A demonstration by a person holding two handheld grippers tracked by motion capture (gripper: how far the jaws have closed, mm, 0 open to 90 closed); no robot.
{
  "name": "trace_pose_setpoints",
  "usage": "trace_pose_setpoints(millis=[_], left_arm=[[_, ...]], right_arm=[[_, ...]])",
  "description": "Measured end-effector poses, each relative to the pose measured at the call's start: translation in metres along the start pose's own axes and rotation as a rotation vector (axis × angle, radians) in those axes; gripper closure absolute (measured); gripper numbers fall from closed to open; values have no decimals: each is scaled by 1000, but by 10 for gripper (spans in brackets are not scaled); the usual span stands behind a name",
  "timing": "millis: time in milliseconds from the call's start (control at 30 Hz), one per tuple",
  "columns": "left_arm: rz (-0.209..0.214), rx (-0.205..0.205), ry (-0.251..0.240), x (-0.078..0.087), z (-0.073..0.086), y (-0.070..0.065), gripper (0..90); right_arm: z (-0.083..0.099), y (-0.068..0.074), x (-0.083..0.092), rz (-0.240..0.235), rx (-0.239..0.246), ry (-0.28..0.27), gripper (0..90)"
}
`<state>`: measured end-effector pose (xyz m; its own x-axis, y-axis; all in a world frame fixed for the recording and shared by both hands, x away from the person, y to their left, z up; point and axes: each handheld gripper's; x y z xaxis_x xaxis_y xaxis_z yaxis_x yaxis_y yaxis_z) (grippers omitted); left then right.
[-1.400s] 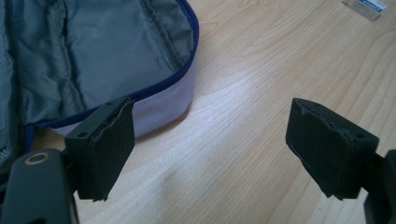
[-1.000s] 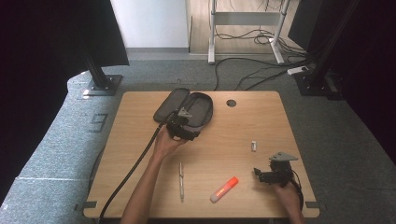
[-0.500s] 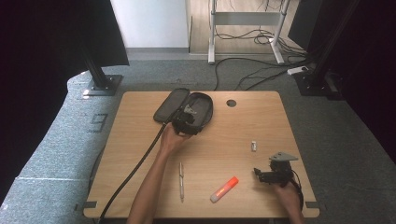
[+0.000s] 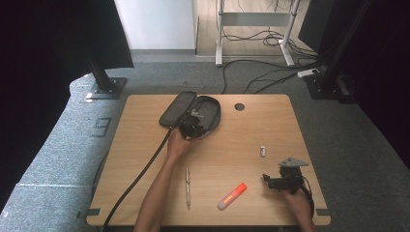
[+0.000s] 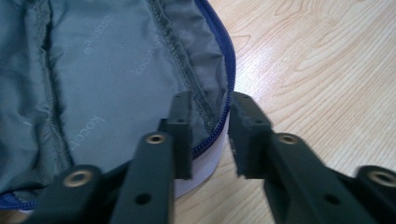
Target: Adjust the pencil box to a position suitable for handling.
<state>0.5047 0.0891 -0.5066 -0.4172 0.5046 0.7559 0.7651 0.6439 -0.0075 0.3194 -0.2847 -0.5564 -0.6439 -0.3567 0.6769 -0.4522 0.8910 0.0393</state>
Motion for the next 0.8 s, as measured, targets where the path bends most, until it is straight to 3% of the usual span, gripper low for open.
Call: trace_pose_setpoints(millis=[100, 233, 800], left_arm=[[4, -9, -3, 1, 0, -3, 829], [13, -22, 1, 1, 0, -7, 874], [119, -75, -18, 2, 4, -40, 879]], right_arm=[[0, 0, 0, 0, -1, -1, 89], [0, 0, 0, 0, -1, -1, 89], [0, 0, 0, 0, 0, 0, 89]])
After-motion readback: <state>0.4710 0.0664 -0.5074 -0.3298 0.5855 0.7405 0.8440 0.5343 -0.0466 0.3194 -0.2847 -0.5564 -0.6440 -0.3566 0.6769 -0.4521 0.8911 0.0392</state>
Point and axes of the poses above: each handheld gripper's, and its own axes: x roughly backward along the jaws, z roughly out of its underside, y roughly to its left, and after that the axes turned 2 degrees about -x, right-handed
